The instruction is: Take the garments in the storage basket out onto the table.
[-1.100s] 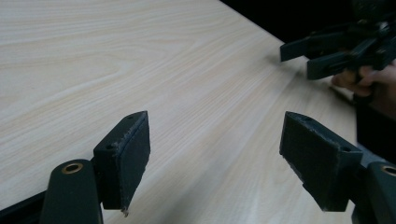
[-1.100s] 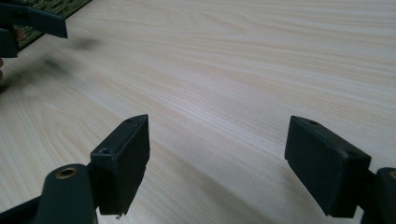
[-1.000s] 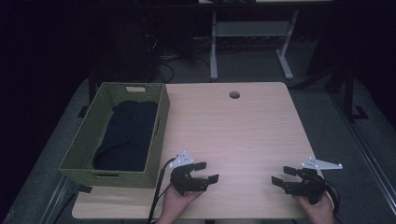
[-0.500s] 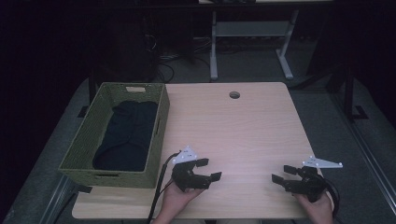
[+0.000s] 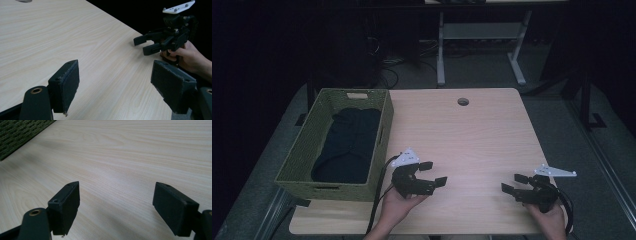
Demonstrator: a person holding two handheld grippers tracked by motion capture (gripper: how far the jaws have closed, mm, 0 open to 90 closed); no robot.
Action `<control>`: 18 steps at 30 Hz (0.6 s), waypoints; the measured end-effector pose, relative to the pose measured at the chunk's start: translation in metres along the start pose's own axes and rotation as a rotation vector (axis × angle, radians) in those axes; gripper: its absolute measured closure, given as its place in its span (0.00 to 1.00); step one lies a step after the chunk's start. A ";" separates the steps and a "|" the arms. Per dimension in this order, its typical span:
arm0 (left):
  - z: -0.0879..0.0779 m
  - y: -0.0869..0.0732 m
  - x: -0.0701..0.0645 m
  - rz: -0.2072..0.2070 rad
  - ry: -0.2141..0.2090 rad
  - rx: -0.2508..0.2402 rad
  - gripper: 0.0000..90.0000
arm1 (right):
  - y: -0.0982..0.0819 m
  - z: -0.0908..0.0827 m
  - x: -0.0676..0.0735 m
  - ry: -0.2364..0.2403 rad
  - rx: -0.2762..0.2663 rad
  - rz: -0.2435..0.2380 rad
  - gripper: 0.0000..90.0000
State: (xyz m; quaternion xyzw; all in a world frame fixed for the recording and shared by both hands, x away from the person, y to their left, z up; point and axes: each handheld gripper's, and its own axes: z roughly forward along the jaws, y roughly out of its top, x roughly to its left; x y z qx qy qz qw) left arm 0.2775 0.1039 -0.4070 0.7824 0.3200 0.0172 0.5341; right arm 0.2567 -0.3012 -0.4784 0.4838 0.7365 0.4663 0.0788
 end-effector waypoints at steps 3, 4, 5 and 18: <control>-0.005 0.004 0.001 -0.005 0.003 -0.001 0.25 | 0.000 0.001 0.001 0.002 0.004 0.000 0.23; -0.006 0.005 0.002 -0.006 0.008 -0.001 0.25 | 0.000 0.002 0.001 0.004 0.003 -0.003 0.23; -0.008 0.006 0.003 -0.001 0.014 0.002 0.25 | 0.000 0.002 0.002 0.004 0.005 -0.003 0.23; -0.035 0.020 0.012 -0.017 0.040 -0.003 0.25 | 0.006 0.000 0.020 -0.005 0.012 -0.051 0.21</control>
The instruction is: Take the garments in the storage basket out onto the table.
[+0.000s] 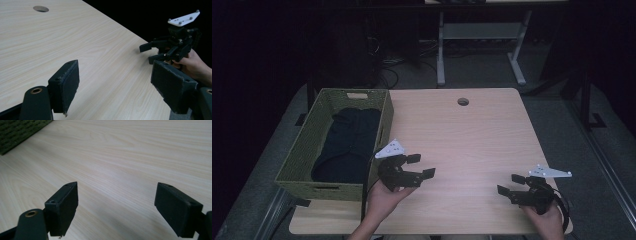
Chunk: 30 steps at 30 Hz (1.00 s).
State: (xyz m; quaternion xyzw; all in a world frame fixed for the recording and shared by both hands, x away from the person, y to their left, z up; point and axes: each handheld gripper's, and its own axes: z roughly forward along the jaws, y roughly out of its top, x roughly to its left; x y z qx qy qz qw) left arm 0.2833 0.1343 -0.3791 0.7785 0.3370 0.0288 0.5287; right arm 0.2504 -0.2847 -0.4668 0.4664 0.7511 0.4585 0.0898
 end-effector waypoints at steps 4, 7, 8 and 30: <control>-0.008 0.004 0.003 -0.010 -0.002 0.000 0.25 | 0.004 0.000 0.005 0.004 -0.009 -0.011 0.20; -0.016 0.008 0.008 -0.022 0.003 -0.007 0.25 | 0.005 0.001 0.005 0.006 -0.010 -0.009 0.20; -0.018 0.008 0.009 -0.025 0.001 -0.007 0.25 | 0.005 0.002 0.005 0.007 -0.011 -0.009 0.20; -0.058 0.026 0.034 -0.053 0.048 -0.017 0.24 | 0.004 0.001 0.006 0.005 -0.008 0.001 0.18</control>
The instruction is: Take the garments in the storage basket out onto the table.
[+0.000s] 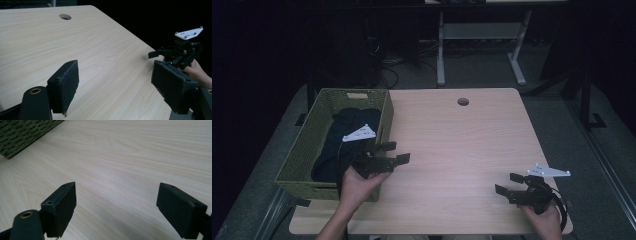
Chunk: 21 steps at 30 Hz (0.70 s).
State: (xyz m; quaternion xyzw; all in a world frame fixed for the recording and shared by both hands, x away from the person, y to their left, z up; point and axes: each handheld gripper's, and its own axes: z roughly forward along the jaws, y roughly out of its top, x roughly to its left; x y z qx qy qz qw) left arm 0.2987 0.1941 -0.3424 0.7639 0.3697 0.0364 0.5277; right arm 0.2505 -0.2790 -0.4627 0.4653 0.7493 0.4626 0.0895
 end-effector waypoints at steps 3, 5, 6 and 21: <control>-0.005 0.001 0.004 -0.005 0.008 0.001 0.24 | 0.000 0.000 0.000 0.002 0.001 0.000 0.18; -0.012 0.003 0.010 -0.014 0.023 -0.004 0.24 | -0.001 -0.001 0.000 0.004 0.000 0.002 0.18; -0.012 0.003 0.010 -0.014 0.023 -0.004 0.24 | -0.001 -0.001 0.000 0.004 0.000 0.002 0.18; -0.039 0.011 0.041 -0.059 0.081 -0.019 0.24 | -0.002 -0.005 -0.004 -0.005 -0.011 0.019 0.18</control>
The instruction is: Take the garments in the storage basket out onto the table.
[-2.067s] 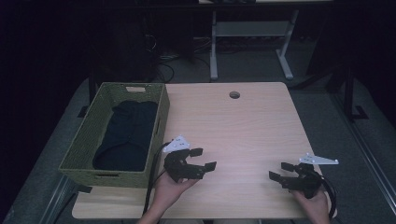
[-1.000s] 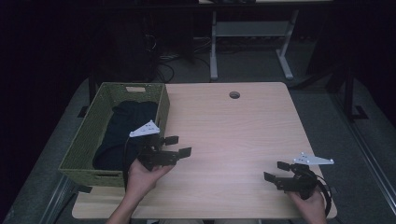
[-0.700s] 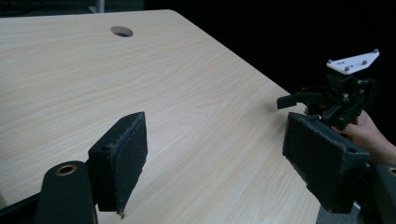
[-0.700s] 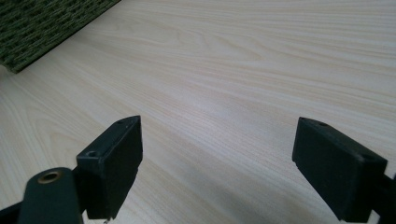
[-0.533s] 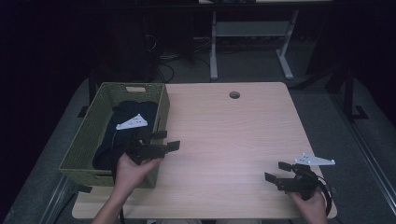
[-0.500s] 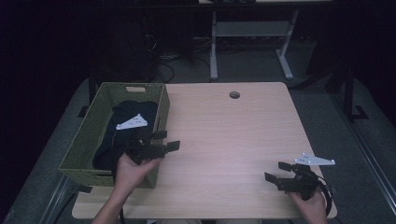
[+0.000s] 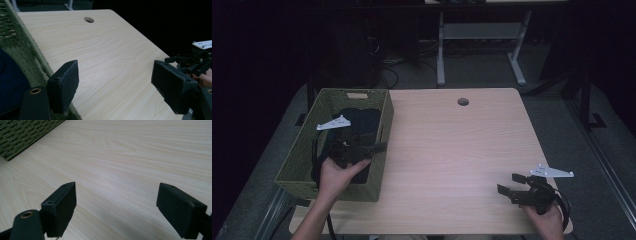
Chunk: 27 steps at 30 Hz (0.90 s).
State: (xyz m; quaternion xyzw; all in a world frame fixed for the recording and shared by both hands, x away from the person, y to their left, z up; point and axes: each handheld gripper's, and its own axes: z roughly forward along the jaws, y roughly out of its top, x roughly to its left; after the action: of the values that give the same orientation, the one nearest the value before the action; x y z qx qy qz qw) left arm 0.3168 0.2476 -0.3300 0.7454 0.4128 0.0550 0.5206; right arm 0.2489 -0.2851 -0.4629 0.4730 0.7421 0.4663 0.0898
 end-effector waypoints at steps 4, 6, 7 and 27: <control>-0.002 -0.001 0.008 -0.013 0.011 0.010 0.24 | 0.000 -0.001 0.000 -0.002 0.000 -0.003 0.18; -0.003 -0.001 0.011 -0.022 0.014 0.010 0.24 | 0.000 -0.001 0.000 0.000 -0.002 -0.001 0.18; -0.005 0.000 0.013 -0.024 0.014 0.005 0.24 | 0.000 -0.001 0.000 0.000 -0.001 -0.002 0.18; -0.021 0.005 0.047 -0.066 0.067 0.004 0.24 | -0.002 -0.001 0.000 0.003 0.015 0.002 0.18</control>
State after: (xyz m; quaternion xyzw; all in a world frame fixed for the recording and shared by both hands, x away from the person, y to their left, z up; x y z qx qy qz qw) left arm 0.3395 0.2942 -0.3322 0.7303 0.4543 0.0619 0.5064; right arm 0.2471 -0.2857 -0.4641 0.4738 0.7454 0.4612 0.0847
